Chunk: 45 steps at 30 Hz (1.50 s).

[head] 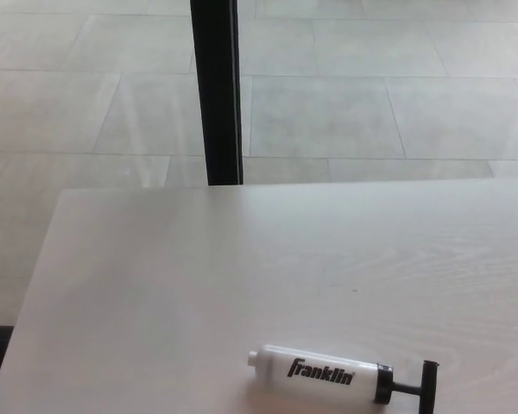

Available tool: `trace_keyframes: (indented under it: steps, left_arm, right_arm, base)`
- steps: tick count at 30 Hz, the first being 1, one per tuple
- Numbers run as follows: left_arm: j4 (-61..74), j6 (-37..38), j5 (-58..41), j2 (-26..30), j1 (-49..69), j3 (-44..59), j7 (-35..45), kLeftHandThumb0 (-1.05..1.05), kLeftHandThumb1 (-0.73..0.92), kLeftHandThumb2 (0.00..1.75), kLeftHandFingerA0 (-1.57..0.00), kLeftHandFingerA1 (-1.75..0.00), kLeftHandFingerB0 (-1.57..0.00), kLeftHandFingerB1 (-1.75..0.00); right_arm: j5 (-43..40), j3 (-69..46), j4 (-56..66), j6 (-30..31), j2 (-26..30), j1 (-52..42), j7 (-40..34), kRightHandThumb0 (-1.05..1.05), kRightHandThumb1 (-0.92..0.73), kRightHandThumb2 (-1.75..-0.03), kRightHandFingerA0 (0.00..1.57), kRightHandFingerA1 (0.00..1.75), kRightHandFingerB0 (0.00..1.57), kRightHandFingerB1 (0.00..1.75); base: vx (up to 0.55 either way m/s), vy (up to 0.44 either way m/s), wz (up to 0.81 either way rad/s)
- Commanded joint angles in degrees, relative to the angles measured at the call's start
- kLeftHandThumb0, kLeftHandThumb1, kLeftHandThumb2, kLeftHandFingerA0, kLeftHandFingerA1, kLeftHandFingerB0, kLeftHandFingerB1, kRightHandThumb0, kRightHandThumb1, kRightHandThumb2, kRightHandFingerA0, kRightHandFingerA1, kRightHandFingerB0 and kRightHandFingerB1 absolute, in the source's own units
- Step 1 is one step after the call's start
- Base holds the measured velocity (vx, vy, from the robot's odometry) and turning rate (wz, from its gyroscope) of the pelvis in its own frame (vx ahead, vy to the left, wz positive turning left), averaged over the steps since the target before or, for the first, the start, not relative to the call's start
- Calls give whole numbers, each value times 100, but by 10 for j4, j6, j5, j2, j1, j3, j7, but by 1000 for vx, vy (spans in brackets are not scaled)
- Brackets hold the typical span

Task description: The robot uses its left hand to lift the air pump kept on the middle of the desk and use the right hand to pull out the handle

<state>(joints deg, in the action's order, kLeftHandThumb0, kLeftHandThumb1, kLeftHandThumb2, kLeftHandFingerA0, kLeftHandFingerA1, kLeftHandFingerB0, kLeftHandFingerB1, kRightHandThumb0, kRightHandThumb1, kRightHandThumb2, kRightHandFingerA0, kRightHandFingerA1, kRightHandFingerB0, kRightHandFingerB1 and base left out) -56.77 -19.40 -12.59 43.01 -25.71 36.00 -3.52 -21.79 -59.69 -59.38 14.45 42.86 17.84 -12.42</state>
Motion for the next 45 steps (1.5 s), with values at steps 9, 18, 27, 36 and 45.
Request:
trace_keyframes:
  steps: [9, 18, 27, 36, 45]
  left_arm:
    - [181, -38, 27, -38, -133, -111, -8, -64, 70, 66, -53, -56, -38, -46]
    - [338, -73, 42, -126, -140, -239, 10, -58, 71, 63, -54, -53, -42, -43]
    - [472, -74, 79, -189, -62, -360, 25, -61, 73, 62, -58, -61, -55, -47]
    - [488, -72, 148, -210, -30, -480, 39, -66, 66, 63, -48, -71, -42, -53]
    - [509, -55, 218, -198, -20, -580, 78, -67, 53, 90, -45, -65, -40, -58]
  right_arm:
    - [41, 151, 205, -77, -12, 36, 14, -71, -68, -99, 32, 54, 11, 42]
    - [60, 268, 367, -96, -80, 19, 41, -72, -79, -64, 45, 47, 26, 30]
    - [99, 354, 417, -124, -119, -10, 58, -68, -79, -64, 48, 45, 30, 31]
    - [94, 358, 428, -125, -148, -9, 64, -65, -79, -64, 50, 49, 32, 32]
    - [98, 354, 412, -129, -151, 2, 71, -62, -80, -64, 49, 53, 35, 35]
  base:
    - [0, 0, 0]
    - [0, 0, 0]
    - [0, 0, 0]
    - [0, 0, 0]
    - [0, 0, 0]
